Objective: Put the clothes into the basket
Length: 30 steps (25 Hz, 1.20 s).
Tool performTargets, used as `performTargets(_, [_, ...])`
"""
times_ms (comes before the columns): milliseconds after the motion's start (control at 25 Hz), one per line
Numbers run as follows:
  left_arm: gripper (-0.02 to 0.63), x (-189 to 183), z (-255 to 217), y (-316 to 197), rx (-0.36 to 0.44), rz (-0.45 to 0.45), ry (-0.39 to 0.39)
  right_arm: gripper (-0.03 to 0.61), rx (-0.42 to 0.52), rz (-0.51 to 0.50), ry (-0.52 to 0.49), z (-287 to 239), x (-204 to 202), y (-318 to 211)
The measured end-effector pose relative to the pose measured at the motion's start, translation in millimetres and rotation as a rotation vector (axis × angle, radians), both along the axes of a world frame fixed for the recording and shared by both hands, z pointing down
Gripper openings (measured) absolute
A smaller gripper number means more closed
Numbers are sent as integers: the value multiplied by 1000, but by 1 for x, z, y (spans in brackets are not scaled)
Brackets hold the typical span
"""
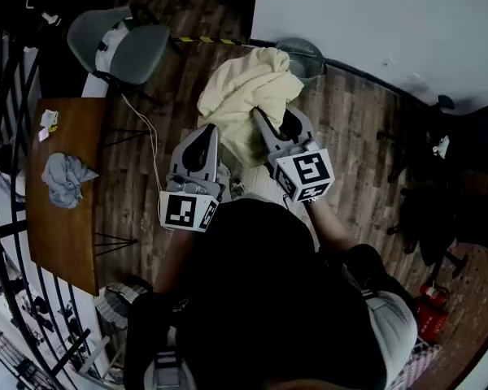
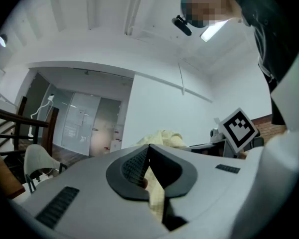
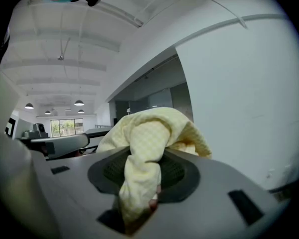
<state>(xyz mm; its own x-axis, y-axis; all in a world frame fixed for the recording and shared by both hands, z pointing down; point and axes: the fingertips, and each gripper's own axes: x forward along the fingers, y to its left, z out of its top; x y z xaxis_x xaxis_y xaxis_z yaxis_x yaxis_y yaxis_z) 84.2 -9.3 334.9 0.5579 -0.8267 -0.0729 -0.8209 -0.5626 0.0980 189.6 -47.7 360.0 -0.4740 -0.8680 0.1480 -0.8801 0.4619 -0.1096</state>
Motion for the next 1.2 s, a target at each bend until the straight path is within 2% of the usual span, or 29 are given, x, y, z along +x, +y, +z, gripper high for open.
performTargets(480, [13, 89, 7, -58, -1, 242, 20, 150, -34, 231, 21, 13, 91, -30])
performTargets(1200, [13, 194, 33, -211, -83, 408, 41, 150, -145, 371, 61, 44, 186, -156])
